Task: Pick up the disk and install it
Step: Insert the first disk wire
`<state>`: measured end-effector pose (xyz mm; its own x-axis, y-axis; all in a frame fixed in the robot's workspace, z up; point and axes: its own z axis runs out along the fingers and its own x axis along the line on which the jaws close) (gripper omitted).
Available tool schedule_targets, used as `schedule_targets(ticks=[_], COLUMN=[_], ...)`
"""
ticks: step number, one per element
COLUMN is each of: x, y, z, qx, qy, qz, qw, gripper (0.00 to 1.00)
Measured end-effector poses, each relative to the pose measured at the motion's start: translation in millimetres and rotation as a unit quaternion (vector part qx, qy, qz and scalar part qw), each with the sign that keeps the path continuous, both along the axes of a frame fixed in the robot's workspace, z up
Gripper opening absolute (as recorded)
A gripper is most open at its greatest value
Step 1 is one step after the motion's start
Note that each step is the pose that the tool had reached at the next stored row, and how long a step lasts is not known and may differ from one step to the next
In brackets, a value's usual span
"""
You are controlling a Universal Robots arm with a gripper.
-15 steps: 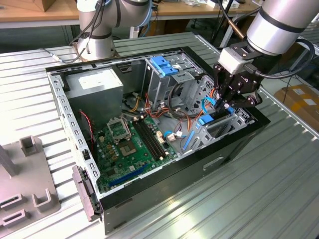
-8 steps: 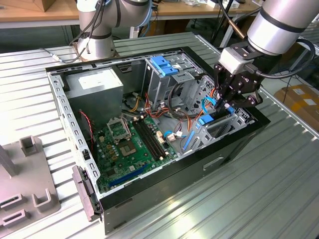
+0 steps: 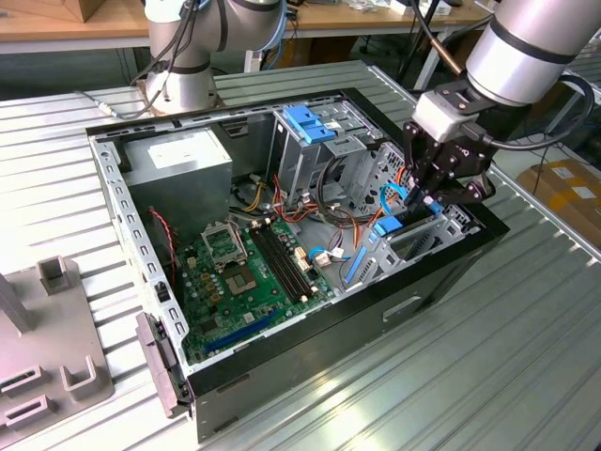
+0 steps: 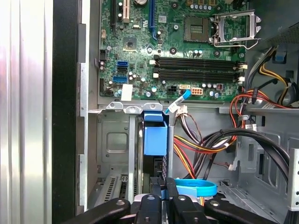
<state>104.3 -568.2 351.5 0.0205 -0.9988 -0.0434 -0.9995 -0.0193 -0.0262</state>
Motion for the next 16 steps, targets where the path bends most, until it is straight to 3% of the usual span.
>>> schedule_targets(ticks=[6, 8, 10, 16], x=[-1.9, -1.9, -2.0, -2.0], y=[-0.1, -0.1, -0.1, -1.1], z=[-0.6, -0.8, -0.8, -1.0], qx=[0.0001, 0.0008, 0.0039, 0.0040], qy=[-0.0004, -0.0004, -0.0004, -0.0004], qz=[0.000, 0.000, 0.000, 0.000], qw=[1.00000, 1.00000, 0.99999, 0.99999], gripper=[0.16, 0.16, 0.16, 0.16])
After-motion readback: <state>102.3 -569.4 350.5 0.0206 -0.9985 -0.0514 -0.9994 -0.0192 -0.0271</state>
